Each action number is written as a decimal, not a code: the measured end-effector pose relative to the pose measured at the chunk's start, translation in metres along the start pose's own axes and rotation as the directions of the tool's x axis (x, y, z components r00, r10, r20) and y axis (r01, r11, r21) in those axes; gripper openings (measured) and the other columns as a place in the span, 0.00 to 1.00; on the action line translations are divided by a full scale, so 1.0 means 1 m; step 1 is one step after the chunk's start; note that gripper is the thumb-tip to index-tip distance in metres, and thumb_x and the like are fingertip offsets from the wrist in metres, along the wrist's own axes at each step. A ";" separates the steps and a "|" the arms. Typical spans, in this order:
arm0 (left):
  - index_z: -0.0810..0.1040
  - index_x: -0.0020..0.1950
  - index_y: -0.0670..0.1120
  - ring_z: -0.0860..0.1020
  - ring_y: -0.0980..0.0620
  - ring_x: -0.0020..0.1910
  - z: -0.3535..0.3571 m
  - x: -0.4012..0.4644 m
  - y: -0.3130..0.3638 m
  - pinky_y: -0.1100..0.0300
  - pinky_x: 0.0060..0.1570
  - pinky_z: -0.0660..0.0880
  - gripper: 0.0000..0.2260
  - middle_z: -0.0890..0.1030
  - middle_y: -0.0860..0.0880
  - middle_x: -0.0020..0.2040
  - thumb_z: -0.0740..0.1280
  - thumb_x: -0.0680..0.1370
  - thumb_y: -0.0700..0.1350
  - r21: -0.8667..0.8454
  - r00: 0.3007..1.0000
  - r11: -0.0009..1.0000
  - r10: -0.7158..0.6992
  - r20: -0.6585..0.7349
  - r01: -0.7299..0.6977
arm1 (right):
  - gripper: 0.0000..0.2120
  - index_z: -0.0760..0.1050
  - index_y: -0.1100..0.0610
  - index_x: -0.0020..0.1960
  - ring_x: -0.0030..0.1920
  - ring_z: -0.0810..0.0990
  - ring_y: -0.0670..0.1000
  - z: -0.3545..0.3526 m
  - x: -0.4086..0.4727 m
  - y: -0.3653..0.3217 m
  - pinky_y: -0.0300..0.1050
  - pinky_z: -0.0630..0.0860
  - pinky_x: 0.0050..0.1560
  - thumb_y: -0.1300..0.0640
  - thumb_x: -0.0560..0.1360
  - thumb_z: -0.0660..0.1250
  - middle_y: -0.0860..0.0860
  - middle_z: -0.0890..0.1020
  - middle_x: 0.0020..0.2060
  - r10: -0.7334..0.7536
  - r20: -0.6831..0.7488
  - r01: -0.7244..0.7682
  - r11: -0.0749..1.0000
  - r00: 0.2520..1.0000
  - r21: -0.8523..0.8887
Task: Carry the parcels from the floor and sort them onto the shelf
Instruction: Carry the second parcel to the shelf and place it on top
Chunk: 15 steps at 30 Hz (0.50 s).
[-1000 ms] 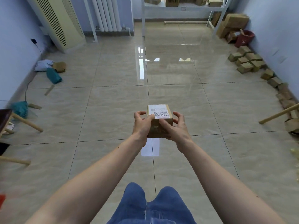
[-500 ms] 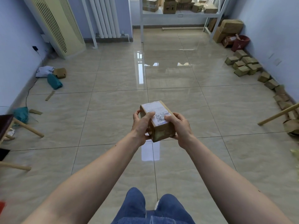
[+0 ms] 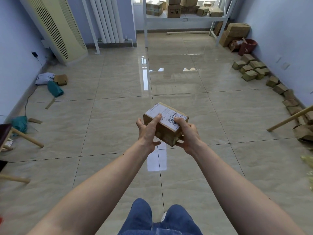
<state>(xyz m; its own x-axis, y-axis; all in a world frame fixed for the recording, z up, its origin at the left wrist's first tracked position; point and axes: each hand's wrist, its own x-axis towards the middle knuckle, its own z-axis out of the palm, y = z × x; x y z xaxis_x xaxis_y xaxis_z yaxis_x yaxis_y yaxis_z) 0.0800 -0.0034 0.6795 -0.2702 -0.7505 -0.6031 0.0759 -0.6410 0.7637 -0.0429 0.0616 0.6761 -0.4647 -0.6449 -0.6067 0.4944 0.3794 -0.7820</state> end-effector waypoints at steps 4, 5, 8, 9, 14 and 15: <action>0.67 0.69 0.50 0.77 0.44 0.60 -0.007 0.002 0.007 0.39 0.55 0.78 0.34 0.78 0.44 0.62 0.74 0.67 0.60 0.045 1.000 0.999 -0.007 -0.019 0.008 | 0.46 0.69 0.59 0.68 0.51 0.83 0.56 -0.010 0.001 -0.010 0.50 0.82 0.37 0.40 0.56 0.74 0.59 0.83 0.57 -0.021 0.038 0.025 0.994 0.999 -0.110; 0.67 0.68 0.49 0.78 0.44 0.59 -0.008 0.003 0.007 0.41 0.53 0.80 0.33 0.79 0.43 0.61 0.73 0.68 0.59 0.048 1.000 0.999 -0.002 -0.021 0.003 | 0.45 0.69 0.59 0.69 0.50 0.83 0.56 -0.012 0.001 -0.012 0.50 0.81 0.38 0.40 0.57 0.74 0.58 0.82 0.57 -0.021 0.050 0.028 0.991 0.999 -0.131; 0.69 0.68 0.47 0.80 0.44 0.56 -0.007 0.003 0.006 0.44 0.49 0.82 0.33 0.79 0.41 0.60 0.73 0.66 0.57 0.047 1.000 0.999 0.005 -0.018 -0.004 | 0.36 0.64 0.57 0.69 0.50 0.81 0.55 -0.014 0.003 -0.016 0.54 0.81 0.43 0.45 0.67 0.73 0.56 0.81 0.55 -0.025 0.074 0.035 0.990 0.997 -0.135; 0.69 0.68 0.47 0.80 0.44 0.55 -0.006 0.003 0.006 0.45 0.48 0.82 0.33 0.79 0.40 0.60 0.73 0.66 0.57 0.035 0.999 0.999 0.010 -0.030 -0.009 | 0.34 0.63 0.57 0.69 0.51 0.81 0.56 -0.015 0.003 -0.016 0.55 0.81 0.46 0.46 0.70 0.72 0.56 0.80 0.55 -0.022 0.072 0.032 0.991 0.997 -0.128; 0.66 0.66 0.47 0.79 0.47 0.51 0.001 0.002 0.004 0.47 0.48 0.81 0.27 0.77 0.43 0.54 0.72 0.73 0.54 -0.063 0.993 0.997 0.033 -0.112 -0.041 | 0.46 0.62 0.55 0.69 0.58 0.81 0.60 -0.012 0.002 -0.010 0.61 0.82 0.52 0.36 0.61 0.76 0.58 0.78 0.60 0.000 0.044 0.007 0.987 0.999 -0.162; 0.66 0.66 0.47 0.78 0.47 0.50 0.001 0.002 0.003 0.48 0.48 0.80 0.27 0.77 0.43 0.54 0.72 0.73 0.54 -0.066 0.994 0.997 0.033 -0.107 -0.040 | 0.45 0.63 0.56 0.68 0.59 0.81 0.60 -0.011 0.002 -0.009 0.60 0.83 0.50 0.37 0.60 0.77 0.58 0.78 0.60 -0.008 0.035 0.013 0.989 0.999 -0.148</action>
<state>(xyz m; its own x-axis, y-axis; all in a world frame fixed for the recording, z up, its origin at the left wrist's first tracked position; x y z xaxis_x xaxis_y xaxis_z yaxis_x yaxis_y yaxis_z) 0.0783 -0.0066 0.6809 -0.1629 -0.7843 -0.5986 0.1497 -0.6193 0.7707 -0.0568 0.0643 0.6804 -0.4430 -0.6705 -0.5951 0.3741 0.4650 -0.8024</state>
